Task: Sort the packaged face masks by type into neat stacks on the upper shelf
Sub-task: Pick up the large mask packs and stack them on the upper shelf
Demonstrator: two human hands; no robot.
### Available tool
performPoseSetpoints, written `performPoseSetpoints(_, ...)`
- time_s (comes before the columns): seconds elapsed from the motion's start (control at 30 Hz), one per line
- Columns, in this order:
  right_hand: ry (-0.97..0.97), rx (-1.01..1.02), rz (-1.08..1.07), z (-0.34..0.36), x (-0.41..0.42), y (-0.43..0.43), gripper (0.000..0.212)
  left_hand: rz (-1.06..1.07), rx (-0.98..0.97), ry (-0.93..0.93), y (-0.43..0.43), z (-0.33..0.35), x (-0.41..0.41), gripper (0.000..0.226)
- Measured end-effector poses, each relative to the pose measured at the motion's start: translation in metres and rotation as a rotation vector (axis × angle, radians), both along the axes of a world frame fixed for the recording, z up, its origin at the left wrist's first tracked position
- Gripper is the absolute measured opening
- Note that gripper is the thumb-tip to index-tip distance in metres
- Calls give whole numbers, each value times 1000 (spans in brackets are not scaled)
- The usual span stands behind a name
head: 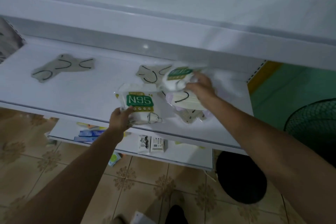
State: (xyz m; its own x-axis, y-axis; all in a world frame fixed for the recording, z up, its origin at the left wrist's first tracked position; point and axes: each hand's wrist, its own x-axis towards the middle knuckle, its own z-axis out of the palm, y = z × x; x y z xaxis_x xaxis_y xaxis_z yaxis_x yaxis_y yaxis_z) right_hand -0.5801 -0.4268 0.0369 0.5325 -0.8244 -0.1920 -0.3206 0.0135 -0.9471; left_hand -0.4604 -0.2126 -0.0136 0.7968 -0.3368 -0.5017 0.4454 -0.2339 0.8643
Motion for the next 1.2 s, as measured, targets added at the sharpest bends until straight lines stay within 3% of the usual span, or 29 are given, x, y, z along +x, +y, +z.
performPoseSetpoints(0.17, -85, 247, 346, 1, 37, 58, 60, 43, -107, 129, 18, 21, 19, 12)
performPoseSetpoints(0.27, -32, 173, 432, 12, 50, 77, 75, 90, -182, 205, 36, 41, 36, 15)
performPoseSetpoints(0.4, 51, 117, 468, 39, 71, 111, 79, 77, -261, 207, 77, 69, 60, 16)
performPoseSetpoints(0.53, 21, 236, 546, 72, 111, 170, 80, 59, -315, 100, 134, 105, 97, 19)
performPoseSetpoints(0.7, -31, 45, 637, 112, 176, 256, 82, -57, -200, -143, 219, 159, 150, 37)
performPoseSetpoints(0.8, -103, -69, 671, 132, 215, 303, 80, -3, -175, -238, 266, 185, 181, 46)
performPoseSetpoints(0.97, -178, -282, 714, 175, 274, 355, 77, 113, -257, -348, 322, 229, 228, 41)
performPoseSetpoints(1.1, -184, -235, 801, 202, 310, 381, 75, 139, -280, -382, 354, 253, 262, 37)
performPoseSetpoints(1.2, -199, -266, 861, 213, 335, 403, 75, 163, -205, -455, 383, 262, 278, 51)
